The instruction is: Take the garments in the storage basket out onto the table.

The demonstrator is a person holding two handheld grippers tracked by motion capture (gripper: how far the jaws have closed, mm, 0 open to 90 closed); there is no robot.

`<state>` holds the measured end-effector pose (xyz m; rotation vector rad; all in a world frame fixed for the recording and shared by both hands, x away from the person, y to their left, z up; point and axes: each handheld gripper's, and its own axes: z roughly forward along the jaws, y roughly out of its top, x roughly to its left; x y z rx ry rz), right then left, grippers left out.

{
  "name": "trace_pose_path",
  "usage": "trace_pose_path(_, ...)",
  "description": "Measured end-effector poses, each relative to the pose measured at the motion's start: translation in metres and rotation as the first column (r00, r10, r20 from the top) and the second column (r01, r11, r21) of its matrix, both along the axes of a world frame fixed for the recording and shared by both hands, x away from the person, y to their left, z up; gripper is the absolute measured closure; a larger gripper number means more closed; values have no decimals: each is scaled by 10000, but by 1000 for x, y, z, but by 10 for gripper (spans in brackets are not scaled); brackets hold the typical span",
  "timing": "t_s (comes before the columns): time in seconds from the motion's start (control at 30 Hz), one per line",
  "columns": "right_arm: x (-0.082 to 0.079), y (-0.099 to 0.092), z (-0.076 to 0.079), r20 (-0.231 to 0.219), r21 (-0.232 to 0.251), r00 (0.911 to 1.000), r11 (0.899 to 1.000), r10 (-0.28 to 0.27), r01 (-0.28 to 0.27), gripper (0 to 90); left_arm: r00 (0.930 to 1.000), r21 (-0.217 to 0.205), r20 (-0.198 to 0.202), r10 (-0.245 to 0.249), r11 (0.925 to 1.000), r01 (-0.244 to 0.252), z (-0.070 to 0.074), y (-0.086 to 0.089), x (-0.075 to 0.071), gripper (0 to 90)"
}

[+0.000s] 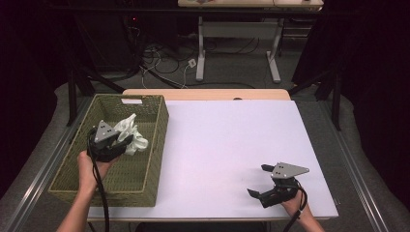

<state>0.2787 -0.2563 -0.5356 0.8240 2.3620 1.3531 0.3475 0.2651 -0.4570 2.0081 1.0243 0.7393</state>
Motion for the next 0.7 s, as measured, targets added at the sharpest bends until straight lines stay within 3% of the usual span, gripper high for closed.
trace_pose_path(0.2,1,1,0,21,-14,10000,10000,67,-67,0,9999,-289,135,21,9996,-17,5,-4,1,707)
trace_pose_path(0.7,1,1,-1,101,-123,9999,9999,67,-66,0,9989,-484,456,69,9988,-47,13,-13,5,707)
